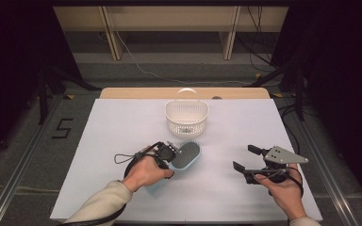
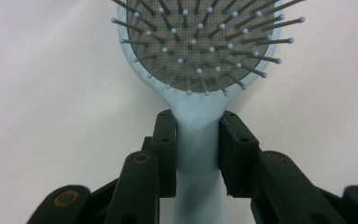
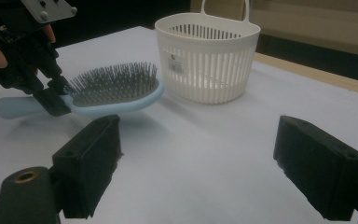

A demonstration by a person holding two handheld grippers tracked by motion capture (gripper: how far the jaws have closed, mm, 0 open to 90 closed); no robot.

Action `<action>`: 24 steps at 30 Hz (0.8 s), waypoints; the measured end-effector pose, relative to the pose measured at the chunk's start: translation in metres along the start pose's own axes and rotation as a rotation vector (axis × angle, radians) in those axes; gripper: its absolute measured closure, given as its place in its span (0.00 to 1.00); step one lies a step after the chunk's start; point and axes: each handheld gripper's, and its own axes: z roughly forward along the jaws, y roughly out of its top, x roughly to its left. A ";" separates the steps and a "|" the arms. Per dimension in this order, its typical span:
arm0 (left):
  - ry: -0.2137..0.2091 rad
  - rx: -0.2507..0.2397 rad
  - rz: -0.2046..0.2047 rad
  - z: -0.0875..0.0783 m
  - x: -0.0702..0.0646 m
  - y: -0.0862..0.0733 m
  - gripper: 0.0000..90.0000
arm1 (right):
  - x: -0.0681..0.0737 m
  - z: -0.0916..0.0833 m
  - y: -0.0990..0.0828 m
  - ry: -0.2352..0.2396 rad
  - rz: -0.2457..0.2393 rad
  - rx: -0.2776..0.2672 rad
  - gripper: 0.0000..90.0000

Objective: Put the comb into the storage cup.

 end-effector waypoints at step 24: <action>0.023 -0.151 -0.013 -0.010 0.002 0.002 0.78 | 0.000 0.000 0.000 0.000 0.001 0.002 0.17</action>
